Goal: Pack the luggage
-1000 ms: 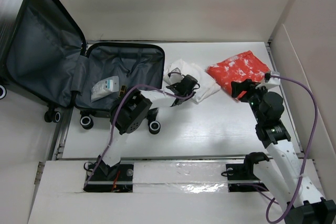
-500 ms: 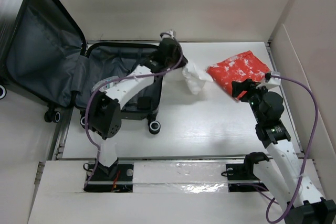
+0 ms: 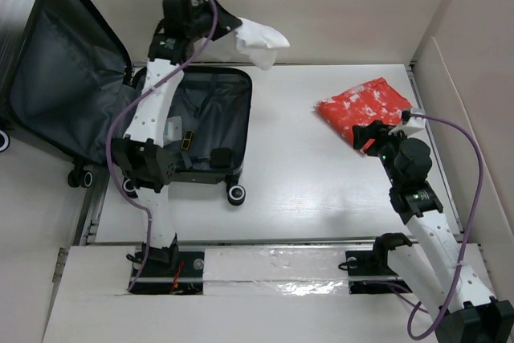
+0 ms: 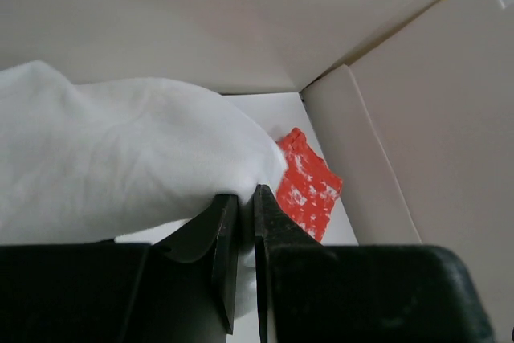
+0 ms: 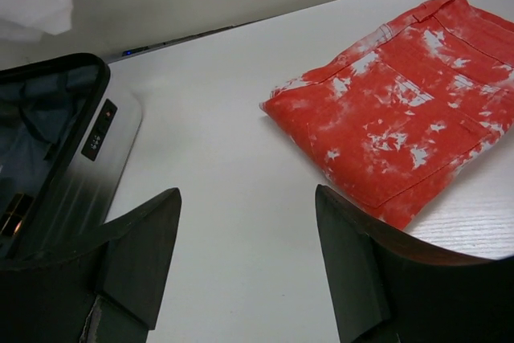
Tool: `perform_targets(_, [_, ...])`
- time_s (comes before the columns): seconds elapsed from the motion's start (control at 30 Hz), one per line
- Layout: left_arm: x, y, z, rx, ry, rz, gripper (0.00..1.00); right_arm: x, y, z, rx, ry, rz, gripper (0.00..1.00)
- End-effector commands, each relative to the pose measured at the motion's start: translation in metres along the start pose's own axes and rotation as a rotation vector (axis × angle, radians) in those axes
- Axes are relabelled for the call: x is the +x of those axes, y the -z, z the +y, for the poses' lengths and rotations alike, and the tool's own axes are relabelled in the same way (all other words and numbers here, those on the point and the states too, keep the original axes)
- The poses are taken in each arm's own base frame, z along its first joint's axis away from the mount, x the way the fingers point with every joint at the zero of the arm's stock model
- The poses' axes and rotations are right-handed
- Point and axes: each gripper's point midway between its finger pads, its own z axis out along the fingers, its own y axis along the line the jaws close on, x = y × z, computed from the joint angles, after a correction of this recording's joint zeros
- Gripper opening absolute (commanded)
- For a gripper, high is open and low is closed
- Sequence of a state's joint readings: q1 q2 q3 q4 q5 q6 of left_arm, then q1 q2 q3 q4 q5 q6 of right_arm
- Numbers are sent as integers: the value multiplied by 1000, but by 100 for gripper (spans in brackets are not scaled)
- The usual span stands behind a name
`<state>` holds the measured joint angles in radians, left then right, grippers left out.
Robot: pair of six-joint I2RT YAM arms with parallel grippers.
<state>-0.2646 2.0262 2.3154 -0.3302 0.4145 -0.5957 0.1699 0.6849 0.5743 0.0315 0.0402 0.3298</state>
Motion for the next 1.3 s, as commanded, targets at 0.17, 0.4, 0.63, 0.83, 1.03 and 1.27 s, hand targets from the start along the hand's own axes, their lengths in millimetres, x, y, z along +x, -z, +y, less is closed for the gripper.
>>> perform_targets(0.17, [-33,92,77,-29,19,-100,0,-19,1,12,-57,21,-60,73])
perform_targets(0.4, [79,144,180,-223,154,-160,0,-17,3,21,-101,27,-49,73])
perform_targets(0.63, [158,198,237,-387,340,-210,0,-5,-6,18,-85,27,-13,72])
perform_targets(0.83, [167,238,232,-490,372,-326,50,3,-14,6,-25,31,6,36])
perform_targets(1.03, [135,269,205,-497,309,-471,70,29,-36,-23,124,32,80,61])
perform_targets(1.27, [97,251,122,-213,238,-502,56,53,-65,-103,418,-110,169,98])
